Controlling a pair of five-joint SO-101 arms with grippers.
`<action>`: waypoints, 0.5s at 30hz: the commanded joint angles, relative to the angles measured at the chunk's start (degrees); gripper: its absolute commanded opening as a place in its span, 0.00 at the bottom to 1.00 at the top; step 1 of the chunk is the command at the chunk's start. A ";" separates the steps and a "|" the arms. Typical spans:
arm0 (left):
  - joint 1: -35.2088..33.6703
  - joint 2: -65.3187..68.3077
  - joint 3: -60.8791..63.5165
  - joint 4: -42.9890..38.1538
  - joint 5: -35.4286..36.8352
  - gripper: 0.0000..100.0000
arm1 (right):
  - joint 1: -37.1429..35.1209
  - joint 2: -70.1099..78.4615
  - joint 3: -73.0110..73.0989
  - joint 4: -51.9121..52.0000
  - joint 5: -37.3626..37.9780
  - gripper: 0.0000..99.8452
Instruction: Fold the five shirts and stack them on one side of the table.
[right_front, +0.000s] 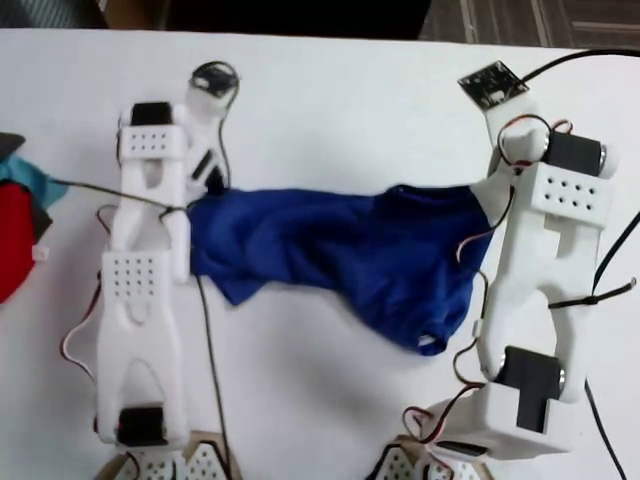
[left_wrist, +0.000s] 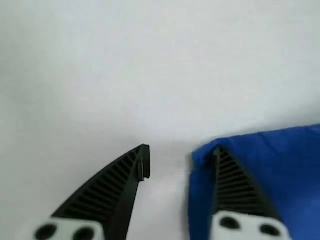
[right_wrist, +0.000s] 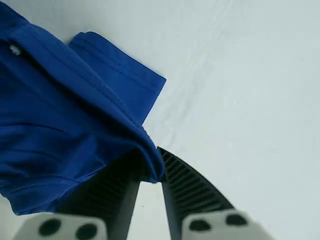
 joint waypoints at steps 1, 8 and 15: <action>0.09 -1.14 -0.40 0.00 -0.88 0.03 | 0.57 -3.56 -0.35 -0.84 0.35 0.02; 0.44 -4.13 -15.87 11.69 -0.88 0.03 | 0.57 -3.56 -0.35 -0.75 0.35 0.02; -0.79 -10.29 -29.32 15.65 -0.79 0.03 | -4.26 -5.05 -1.58 1.19 -0.18 0.02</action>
